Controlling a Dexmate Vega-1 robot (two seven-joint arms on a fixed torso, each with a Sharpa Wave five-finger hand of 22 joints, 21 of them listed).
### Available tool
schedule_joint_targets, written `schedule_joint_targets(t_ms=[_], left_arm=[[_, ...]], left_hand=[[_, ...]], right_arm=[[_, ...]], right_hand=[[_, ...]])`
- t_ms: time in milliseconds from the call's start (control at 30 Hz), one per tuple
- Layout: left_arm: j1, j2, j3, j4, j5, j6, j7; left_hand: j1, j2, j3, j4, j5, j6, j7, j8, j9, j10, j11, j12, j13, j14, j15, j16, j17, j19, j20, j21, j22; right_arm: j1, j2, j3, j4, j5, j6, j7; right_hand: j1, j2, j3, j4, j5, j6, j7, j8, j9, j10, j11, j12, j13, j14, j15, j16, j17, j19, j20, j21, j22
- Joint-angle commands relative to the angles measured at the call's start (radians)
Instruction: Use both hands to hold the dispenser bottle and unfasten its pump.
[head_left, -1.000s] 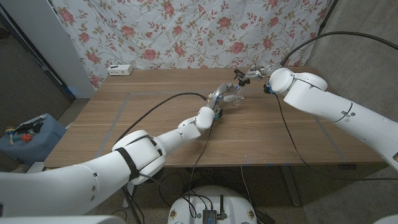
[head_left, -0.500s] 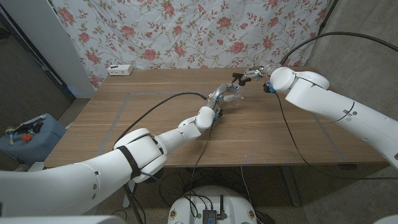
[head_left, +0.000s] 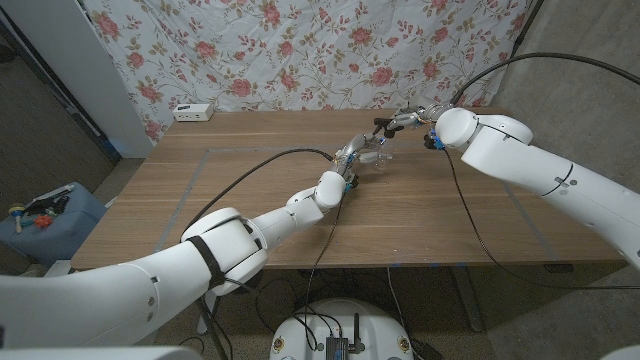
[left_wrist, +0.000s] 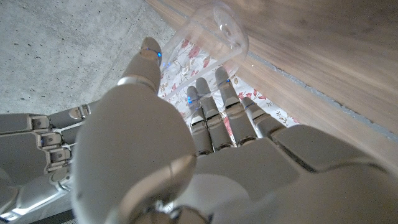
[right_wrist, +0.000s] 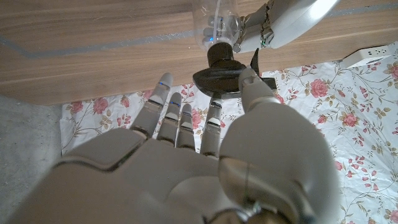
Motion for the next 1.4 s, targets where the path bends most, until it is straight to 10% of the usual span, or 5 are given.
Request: schedule_joint_targets(t_ms=[33,600,1400], left_arm=[[0.008,0.005,-0.001,-0.015,0.003,0.006,-0.003],[0.017,0.021,-0.007,-0.050,0.011,0.017,-0.006],[0.004,0.010,-0.006,-0.009,0.014,-0.015,0.006]], left_hand=[[-0.113,0.136,0.059,0.056,0.003,0.183,-0.036,0.003,0.003,0.153,-0.106,0.001,0.186,0.055,-0.123,0.004,0.004,0.007,-0.064,0.000,0.000],[-0.114,0.135,0.060,0.056,0.003,0.183,-0.036,0.002,0.003,0.152,-0.108,-0.001,0.188,0.056,-0.125,0.003,0.004,0.006,-0.065,0.000,0.000],[-0.115,0.135,0.059,0.055,0.003,0.187,-0.035,0.001,0.003,0.158,-0.104,-0.002,0.189,0.058,-0.124,0.004,0.004,0.006,-0.064,0.000,0.000]], right_arm=[[0.004,-0.021,-0.004,-0.021,-0.019,0.001,0.026],[0.078,-0.089,-0.075,0.008,-0.121,0.118,0.194],[0.066,-0.094,-0.046,0.079,-0.301,0.256,0.368]], right_hand=[[0.000,-0.009,-0.007,-0.001,-0.003,-0.022,-0.006,-0.010,0.000,-0.019,0.000,-0.005,0.004,-0.015,0.004,-0.003,0.000,-0.011,0.002,-0.002,0.002],[-0.051,-0.080,-0.062,0.014,-0.001,-0.098,-0.020,-0.034,-0.008,-0.132,-0.003,-0.006,0.005,-0.142,0.056,-0.022,-0.008,-0.104,0.071,-0.008,0.000],[-0.104,-0.109,-0.092,0.024,0.003,-0.167,-0.002,-0.037,-0.007,-0.221,0.003,-0.006,0.005,-0.252,0.088,-0.026,-0.011,-0.170,0.086,-0.008,0.000]])
